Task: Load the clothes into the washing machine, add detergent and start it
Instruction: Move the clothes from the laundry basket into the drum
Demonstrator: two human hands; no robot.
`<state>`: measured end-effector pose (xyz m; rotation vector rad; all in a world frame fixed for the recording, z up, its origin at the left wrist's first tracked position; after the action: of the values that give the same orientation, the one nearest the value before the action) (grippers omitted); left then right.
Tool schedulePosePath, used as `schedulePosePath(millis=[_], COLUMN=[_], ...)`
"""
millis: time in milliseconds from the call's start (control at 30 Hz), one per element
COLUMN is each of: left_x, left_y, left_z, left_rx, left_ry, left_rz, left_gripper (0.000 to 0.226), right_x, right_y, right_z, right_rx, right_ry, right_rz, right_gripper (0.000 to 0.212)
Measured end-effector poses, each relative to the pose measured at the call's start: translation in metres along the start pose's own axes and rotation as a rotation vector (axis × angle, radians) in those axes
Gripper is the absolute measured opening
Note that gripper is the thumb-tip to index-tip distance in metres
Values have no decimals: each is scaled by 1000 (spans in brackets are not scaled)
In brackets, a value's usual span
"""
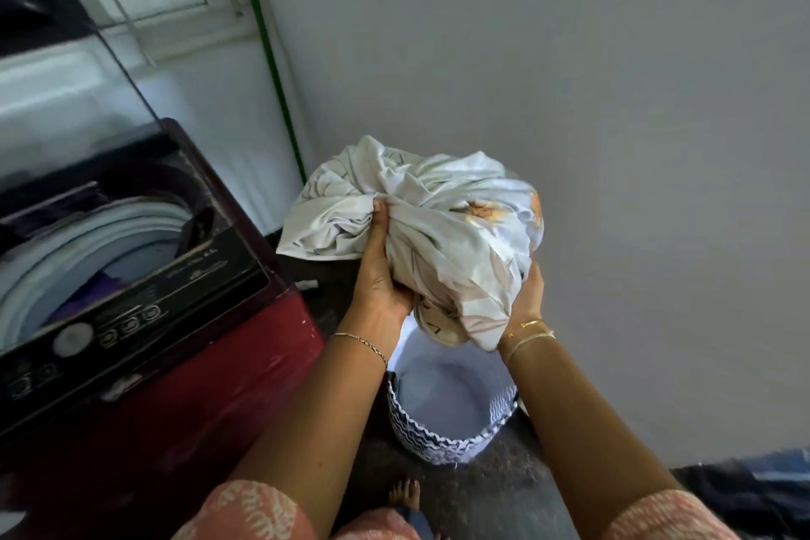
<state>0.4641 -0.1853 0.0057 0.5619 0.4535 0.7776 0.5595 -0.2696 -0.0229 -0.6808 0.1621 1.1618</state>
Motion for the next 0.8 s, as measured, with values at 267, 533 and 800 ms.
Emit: schedulePosePath(millis=[267,533,800], left_x=[-28,-65,-102], left_y=[90,192,313], left_z=[-23,-90,-187], left_rx=[-66,-130,-210], left_ry=[81,228,341], left_rz=[249,406,559], left_gripper=[58,56,60], right_x=[-12,-1,17], right_y=[41,143,285], right_z=[88,185,279], right_rx=[-123,-187,-310], right_ry=[-115,-281,-356], right_rz=[89,260,430], right_gripper=[47,62,62])
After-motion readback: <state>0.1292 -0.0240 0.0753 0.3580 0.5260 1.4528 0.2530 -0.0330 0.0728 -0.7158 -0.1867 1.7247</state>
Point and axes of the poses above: each hand's wrist, its own x-axis towards the middle knuckle, its own z-axis out of the palm, y = z × x, the point moved 9 cm from there along x, towards the middle knuckle, and after that the axes turned 8 degrees about z, right-handed, at the moved point
